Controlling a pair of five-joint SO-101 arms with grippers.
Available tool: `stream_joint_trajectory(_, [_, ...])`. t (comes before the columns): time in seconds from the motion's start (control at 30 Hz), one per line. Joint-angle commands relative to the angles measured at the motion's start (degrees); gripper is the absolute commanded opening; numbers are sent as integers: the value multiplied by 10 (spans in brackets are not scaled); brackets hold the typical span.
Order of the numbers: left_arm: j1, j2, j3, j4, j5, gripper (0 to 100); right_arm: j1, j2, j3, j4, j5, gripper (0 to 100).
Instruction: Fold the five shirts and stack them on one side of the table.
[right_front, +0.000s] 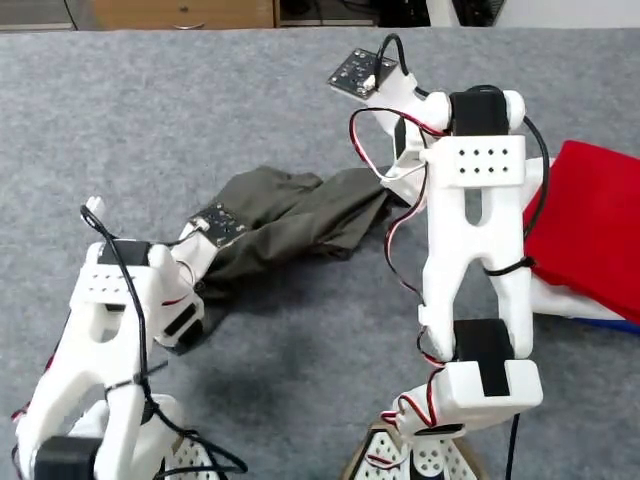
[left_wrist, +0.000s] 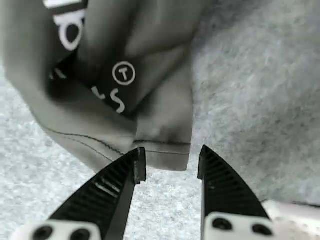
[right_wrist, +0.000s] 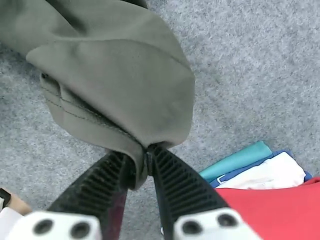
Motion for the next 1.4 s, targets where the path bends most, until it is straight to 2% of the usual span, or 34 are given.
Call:
stream_joint_trajectory(0.0, [-30, 42, -6, -9, -18, 184, 7, -25, 1, 11, -6, 2])
stream_joint_trajectory(0.4, [-19, 132, -33, -9, -9, 179, 5, -24, 1, 11, -6, 2])
stream_joint_trajectory(0.6, [-18, 172, -39, -68, 48, 177, 5, -29, 1, 11, -6, 2])
stream_joint_trajectory(0.7, [-13, 182, -40, -100, 76, 129, 7, -29, -1, 12, -6, 2])
stream_joint_trajectory(0.83, [-10, 185, -39, -113, 79, 16, 8, -52, 0, 12, -3, 2])
stream_joint_trajectory(0.9, [-15, 182, -41, -109, 80, 22, 8, -71, 0, 12, -2, 2])
stream_joint_trajectory(1.13, [-76, 58, -189, 34, 89, 17, 17, -182, -5, 11, 18, 2])
stream_joint_trajectory(1.37, [-105, -126, -382, 53, 261, 18, 60, -300, -47, -20, 18, 2])
